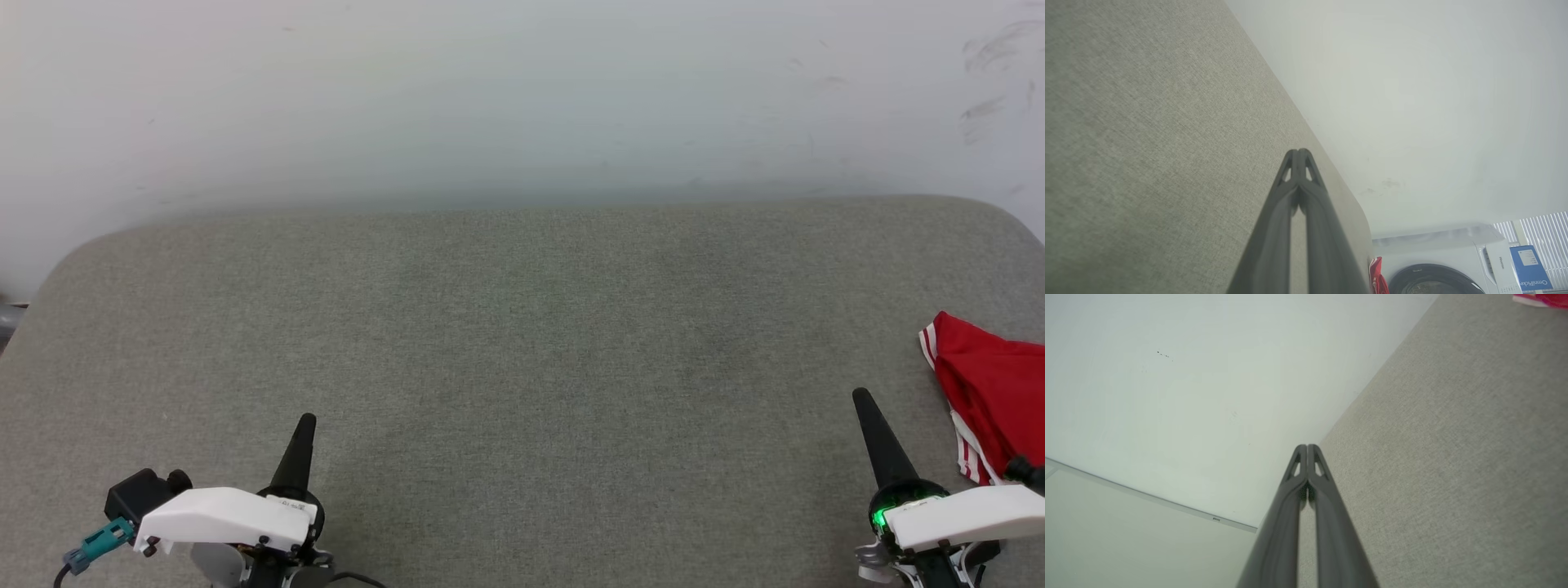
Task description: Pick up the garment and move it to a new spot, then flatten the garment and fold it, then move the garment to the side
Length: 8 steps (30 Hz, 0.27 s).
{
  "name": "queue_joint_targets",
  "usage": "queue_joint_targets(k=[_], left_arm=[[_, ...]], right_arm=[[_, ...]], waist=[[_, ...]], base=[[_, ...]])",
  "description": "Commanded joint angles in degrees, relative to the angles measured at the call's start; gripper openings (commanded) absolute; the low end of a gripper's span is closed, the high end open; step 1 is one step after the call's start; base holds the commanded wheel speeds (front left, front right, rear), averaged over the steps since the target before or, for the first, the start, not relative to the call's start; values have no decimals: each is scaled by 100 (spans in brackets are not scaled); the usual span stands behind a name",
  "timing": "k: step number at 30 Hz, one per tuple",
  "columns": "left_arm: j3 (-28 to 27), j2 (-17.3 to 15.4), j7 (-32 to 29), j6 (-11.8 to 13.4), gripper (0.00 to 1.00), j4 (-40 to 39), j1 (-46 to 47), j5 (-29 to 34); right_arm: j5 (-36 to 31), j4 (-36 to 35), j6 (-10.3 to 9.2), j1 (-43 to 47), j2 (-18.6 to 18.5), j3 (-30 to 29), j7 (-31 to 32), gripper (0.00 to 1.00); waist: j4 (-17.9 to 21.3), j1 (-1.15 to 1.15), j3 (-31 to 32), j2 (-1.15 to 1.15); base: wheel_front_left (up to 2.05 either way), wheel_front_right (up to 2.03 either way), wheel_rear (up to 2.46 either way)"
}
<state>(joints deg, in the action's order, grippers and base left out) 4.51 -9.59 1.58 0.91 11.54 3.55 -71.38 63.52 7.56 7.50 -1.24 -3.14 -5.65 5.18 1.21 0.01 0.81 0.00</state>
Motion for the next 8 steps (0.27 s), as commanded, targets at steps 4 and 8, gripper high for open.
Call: queue_joint_targets(k=[4, 8], left_arm=[[-155, 63, -100, -127, 0, 1, 152, -273], [-242, 114, -156, -199, 0, 21, 168, -448]], right_arm=[[374, 45, -1, -175, 15, -21, 32, 0], [599, 100, -1, -199, 17, -28, 44, 0]], waist=[[-10, 0, -8, 0], [-18, 0, -15, 0]], base=[[0, 0, 0], [0, 0, 0]])
